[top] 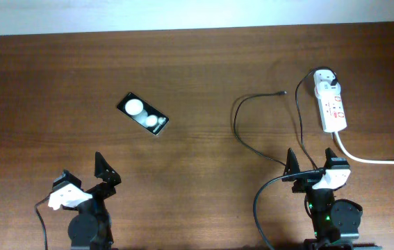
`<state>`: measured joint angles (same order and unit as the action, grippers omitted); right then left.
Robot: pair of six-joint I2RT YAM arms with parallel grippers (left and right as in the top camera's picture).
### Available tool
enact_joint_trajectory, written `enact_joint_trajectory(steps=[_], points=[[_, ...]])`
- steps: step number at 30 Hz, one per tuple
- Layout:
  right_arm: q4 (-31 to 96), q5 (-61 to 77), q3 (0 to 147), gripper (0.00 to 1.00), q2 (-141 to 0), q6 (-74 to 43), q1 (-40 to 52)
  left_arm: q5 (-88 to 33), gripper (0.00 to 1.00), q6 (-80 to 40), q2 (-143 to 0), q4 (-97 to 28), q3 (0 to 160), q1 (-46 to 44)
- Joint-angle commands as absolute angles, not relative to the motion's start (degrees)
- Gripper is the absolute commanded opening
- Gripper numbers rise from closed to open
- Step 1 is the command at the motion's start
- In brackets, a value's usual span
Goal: Plug charger to phone and switch on socket
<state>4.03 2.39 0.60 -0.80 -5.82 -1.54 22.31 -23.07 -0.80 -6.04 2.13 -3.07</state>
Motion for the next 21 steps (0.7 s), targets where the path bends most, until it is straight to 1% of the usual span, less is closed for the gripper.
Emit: enact_joint_trajectory(steps=[1, 21], points=[[4.34, 1.87, 0.32, 0.99, -0.21, -5.80, -1.08, 21.85, 0.99, -21.96, -0.67, -6.07, 1.87, -2.83], [4.34, 1.87, 0.32, 0.99, -0.80, -5.80, -1.08, 21.87, 0.99, -21.96, -0.67, -6.07, 1.87, -2.83]])
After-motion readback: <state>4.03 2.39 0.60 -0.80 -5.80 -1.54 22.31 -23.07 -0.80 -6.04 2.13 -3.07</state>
